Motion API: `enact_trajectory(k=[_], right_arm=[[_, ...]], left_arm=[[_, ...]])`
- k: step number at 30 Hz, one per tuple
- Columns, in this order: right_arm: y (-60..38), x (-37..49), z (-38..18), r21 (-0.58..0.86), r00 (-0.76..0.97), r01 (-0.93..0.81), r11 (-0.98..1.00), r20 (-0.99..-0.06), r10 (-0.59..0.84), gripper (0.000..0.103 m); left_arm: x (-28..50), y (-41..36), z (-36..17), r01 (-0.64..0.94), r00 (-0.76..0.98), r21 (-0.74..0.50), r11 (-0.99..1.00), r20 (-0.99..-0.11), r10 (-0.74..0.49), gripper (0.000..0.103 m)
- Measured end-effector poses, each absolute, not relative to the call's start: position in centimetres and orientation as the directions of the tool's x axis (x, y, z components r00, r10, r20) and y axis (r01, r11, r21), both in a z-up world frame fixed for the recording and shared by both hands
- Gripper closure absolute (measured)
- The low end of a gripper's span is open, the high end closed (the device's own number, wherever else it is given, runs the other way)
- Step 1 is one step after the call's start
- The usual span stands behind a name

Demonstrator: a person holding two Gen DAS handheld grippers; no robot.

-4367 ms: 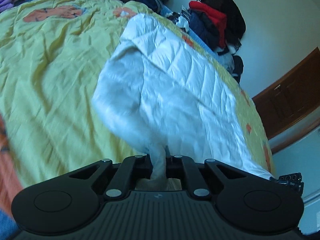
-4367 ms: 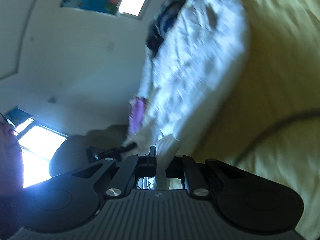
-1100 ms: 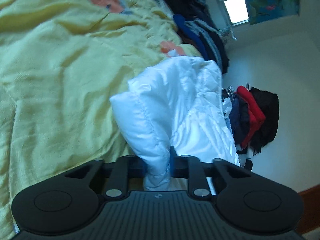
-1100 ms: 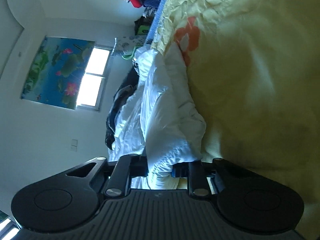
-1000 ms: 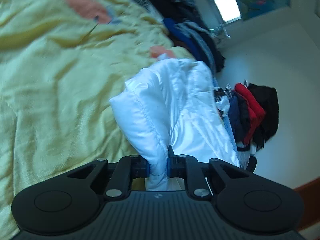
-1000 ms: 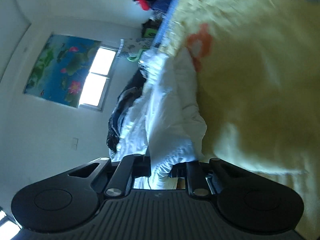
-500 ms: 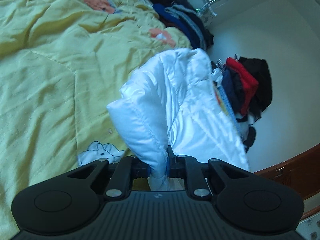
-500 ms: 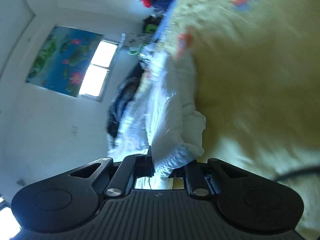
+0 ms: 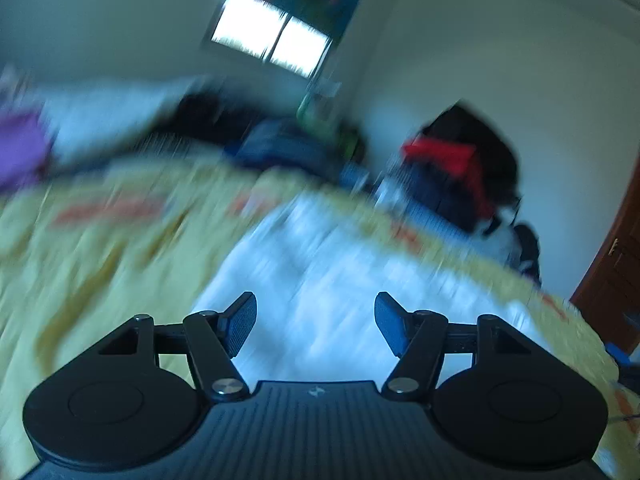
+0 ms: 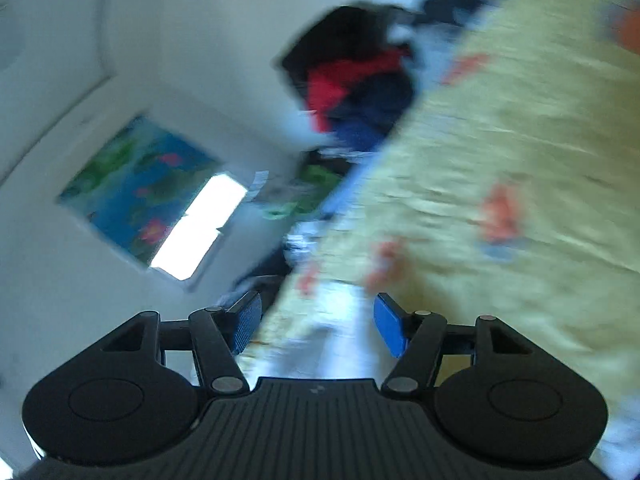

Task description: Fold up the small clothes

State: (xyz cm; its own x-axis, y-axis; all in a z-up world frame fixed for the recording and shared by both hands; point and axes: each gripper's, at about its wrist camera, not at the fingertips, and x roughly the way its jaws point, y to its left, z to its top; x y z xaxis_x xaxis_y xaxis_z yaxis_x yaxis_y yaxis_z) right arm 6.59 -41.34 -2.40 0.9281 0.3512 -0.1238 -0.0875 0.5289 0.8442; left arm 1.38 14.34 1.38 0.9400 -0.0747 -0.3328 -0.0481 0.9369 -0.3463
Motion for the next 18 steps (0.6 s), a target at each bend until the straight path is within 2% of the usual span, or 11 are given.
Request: enact_trajectory(k=[1, 3, 5, 6, 8, 11, 13, 15, 18], right_arm=[[-39.6, 7.9, -1.4, 0.834, 0.913, -0.136, 0.535, -0.104, 0.394, 0.037], [-34.9, 11.3, 0.0, 0.799, 0.868, -0.215, 0.561, -0.107, 0.485, 0.03], [-29.9, 15.3, 0.6, 0.758, 0.8, -0.267, 0.596, -0.17, 0.575, 0.031], [-27.4, 17.5, 0.6, 0.719, 0.771, -0.279, 0.636, -0.227, 0.595, 0.031], [-23.0, 22.2, -0.1, 0.595, 0.721, -0.263, 0.759, -0.401, 0.564, 0.032], [-20.2, 26.3, -2.2, 0.443, 0.699, -0.208, 0.872, -0.556, 0.45, 0.031], [-19.8, 27.3, -3.4, 0.375, 0.693, -0.191, 0.907, -0.603, 0.395, 0.028], [-19.8, 28.1, -4.6, 0.333, 0.682, -0.211, 0.919, -0.624, 0.382, 0.023], [-19.9, 28.5, -6.0, 0.362, 0.678, -0.229, 0.904, -0.606, 0.415, 0.02]], left_arm=[[2.9, 13.0, 2.1, -0.018, 0.951, -0.334, 0.942, -0.296, -0.087, 0.033], [6.5, 10.3, 3.1, 0.006, 0.96, -0.301, 0.954, -0.266, -0.09, 0.032], [11.1, 7.5, 3.7, 0.074, 0.949, -0.225, 0.972, -0.283, -0.138, 0.032], [13.5, 6.4, 3.6, 0.071, 0.944, -0.176, 0.982, -0.306, -0.124, 0.032], [18.5, 5.2, 2.4, 0.014, 0.909, -0.11, 0.994, -0.412, -0.059, 0.032], [24.3, 5.8, -0.8, -0.038, 0.819, -0.068, 0.997, -0.574, -0.008, 0.032], [26.3, 6.7, -3.5, -0.082, 0.764, -0.029, 0.996, -0.644, 0.044, 0.03], [26.8, 8.1, -5.1, -0.064, 0.758, -0.081, 0.995, -0.653, -0.004, 0.027], [27.4, 8.9, -5.8, -0.074, 0.733, -0.117, 0.99, -0.68, -0.025, 0.024]])
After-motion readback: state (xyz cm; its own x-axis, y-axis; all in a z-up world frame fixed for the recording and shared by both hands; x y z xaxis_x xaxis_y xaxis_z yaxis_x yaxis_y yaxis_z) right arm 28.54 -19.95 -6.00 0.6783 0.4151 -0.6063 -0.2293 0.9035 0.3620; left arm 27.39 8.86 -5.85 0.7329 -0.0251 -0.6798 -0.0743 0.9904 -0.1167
